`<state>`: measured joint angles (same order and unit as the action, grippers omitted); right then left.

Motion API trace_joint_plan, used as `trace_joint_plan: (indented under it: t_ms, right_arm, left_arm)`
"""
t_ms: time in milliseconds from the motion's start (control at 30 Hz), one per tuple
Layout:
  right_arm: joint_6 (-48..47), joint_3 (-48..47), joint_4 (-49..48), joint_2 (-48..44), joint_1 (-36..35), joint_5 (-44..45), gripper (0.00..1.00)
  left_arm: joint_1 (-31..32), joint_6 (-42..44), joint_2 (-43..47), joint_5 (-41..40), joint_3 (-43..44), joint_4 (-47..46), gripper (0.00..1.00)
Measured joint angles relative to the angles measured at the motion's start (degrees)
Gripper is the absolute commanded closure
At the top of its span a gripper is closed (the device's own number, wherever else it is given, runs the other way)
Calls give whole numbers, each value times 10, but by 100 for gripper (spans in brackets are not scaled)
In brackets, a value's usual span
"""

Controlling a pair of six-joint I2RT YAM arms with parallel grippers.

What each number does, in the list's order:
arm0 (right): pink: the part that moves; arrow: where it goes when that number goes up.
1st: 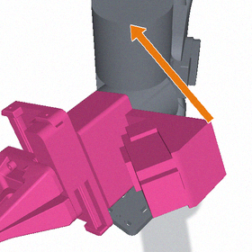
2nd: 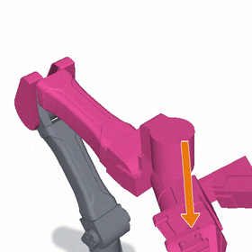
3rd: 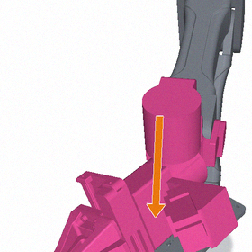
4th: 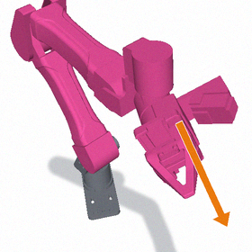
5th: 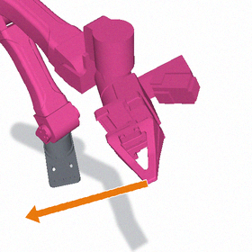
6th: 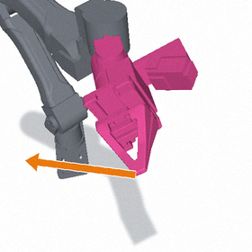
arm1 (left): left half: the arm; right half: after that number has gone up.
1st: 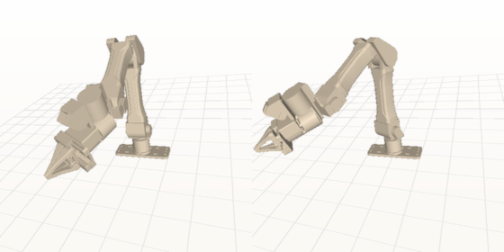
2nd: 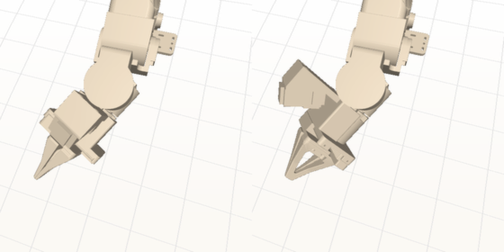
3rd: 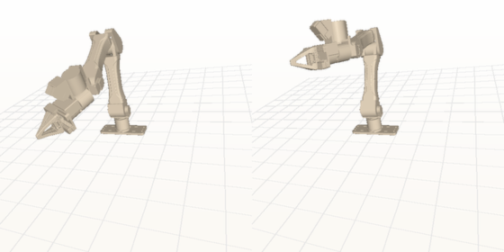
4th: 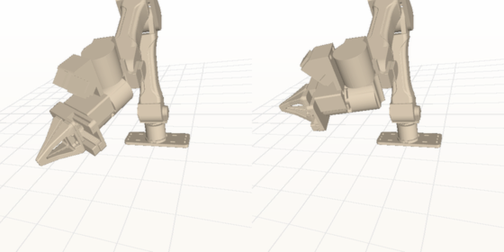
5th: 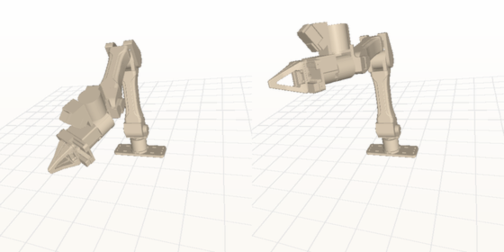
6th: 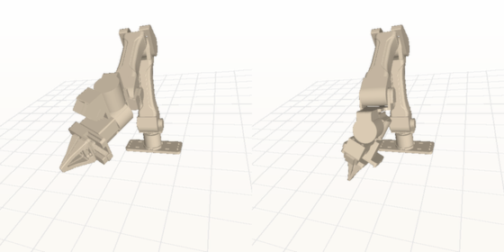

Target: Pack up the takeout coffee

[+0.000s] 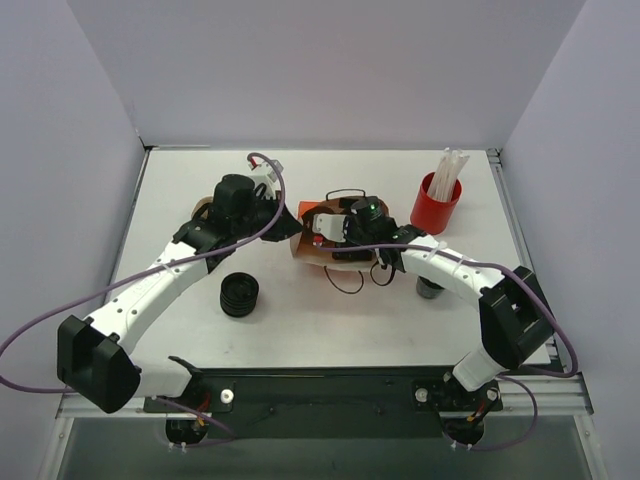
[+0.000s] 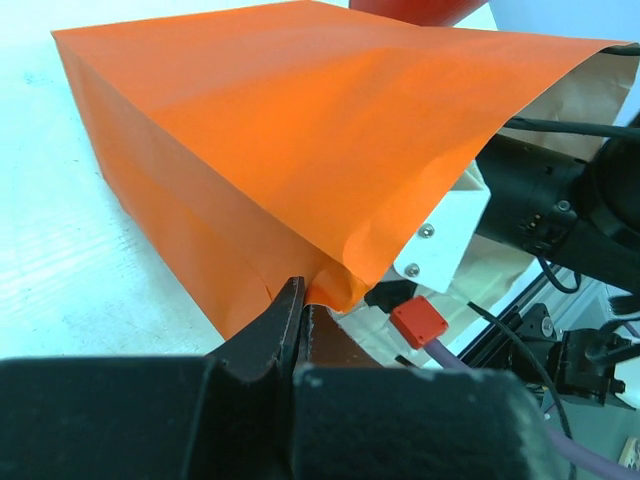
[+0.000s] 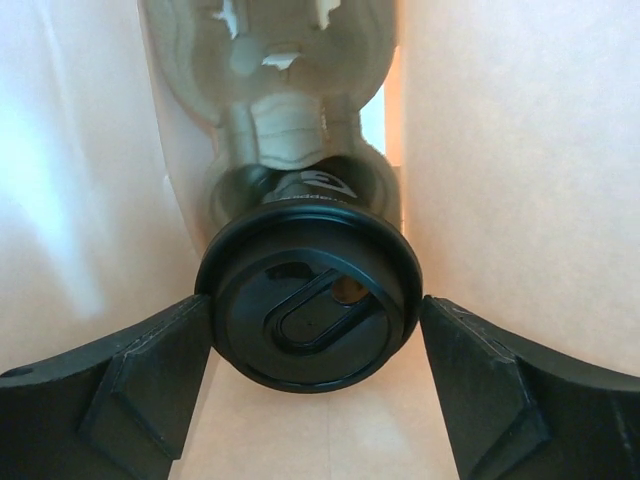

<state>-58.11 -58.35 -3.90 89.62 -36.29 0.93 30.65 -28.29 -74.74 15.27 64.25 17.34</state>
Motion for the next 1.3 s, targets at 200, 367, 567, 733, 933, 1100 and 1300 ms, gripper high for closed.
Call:
trace_joint_plan:
  t_ms: [200,367,567,733,933,1100,1300]
  right_arm:
    - [15,-30,45,-2,0,-7,4]
    - [26,-52,72,-2,0,-11,0]
    - [31,-68,94,-2,0,-18,0]
    - [33,-85,119,-2,0,-31,0]
    - [32,-95,144,-2,0,-44,0]
    - [33,-106,162,-2,2,-50,0]
    - [39,-118,166,-2,3,-50,0]
  left_arm:
    - [0,0,-21,-19,49,52,100]
    - [0,0,-35,-24,76,78,100]
    - [0,0,-39,-24,85,89,100]
    - [0,0,-45,-21,93,95,100]
    - [0,2,-51,-18,100,101,100]
    - [0,3,-56,-17,108,107,100]
    - [0,5,-63,-16,118,112,100]
